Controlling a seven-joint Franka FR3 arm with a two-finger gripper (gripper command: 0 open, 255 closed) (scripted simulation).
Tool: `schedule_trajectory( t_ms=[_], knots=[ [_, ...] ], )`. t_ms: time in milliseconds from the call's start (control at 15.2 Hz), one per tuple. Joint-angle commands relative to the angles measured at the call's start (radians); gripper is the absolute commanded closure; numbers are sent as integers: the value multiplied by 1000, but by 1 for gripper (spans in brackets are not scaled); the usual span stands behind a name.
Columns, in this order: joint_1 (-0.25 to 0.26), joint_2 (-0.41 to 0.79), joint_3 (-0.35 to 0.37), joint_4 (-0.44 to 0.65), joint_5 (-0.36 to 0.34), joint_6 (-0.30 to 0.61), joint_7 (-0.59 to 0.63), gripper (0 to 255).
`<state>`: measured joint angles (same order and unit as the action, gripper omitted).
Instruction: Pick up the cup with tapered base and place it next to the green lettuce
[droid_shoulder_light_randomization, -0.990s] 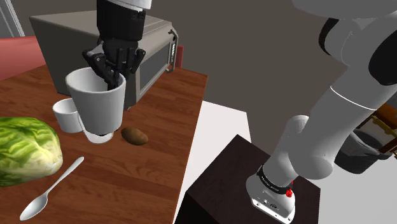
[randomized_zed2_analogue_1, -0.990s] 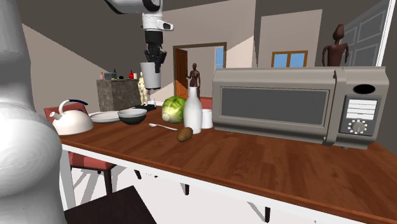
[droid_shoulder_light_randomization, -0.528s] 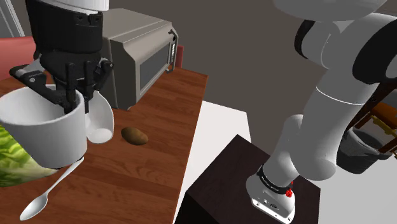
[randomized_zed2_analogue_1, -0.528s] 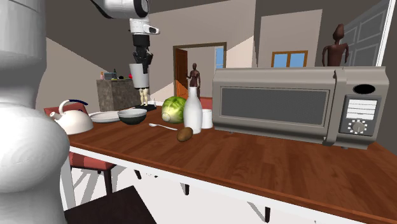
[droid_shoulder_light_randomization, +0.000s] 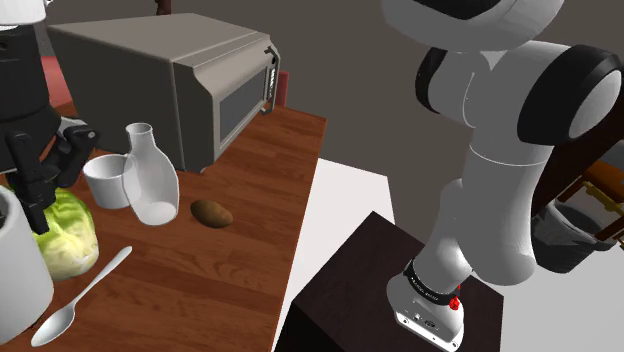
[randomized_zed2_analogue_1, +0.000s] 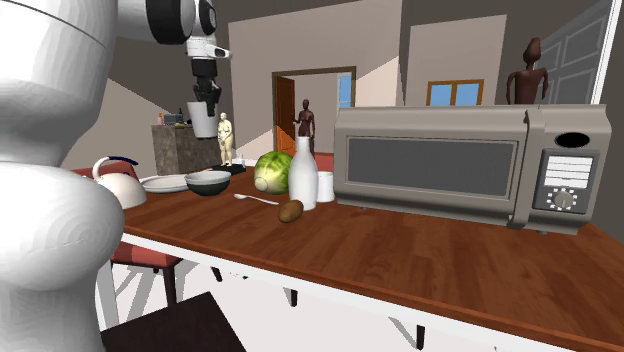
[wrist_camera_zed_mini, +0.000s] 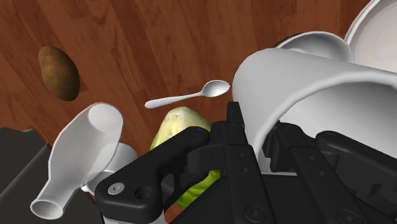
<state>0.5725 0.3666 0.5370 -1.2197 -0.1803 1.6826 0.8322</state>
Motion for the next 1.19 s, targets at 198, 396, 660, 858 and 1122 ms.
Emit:
schedule_trajectory(
  t_ms=[198,396,660,858,1122],
  knots=[
    [-12,-13,-1,-87,5,75,4,255],
    [-20,-22,-1,-140,9,120,4,255],
    [-29,-29,-2,-204,12,177,5,255],
    [-34,-31,-4,-247,12,219,6,255],
    [-38,-29,-6,-300,10,272,9,255]
  ],
)
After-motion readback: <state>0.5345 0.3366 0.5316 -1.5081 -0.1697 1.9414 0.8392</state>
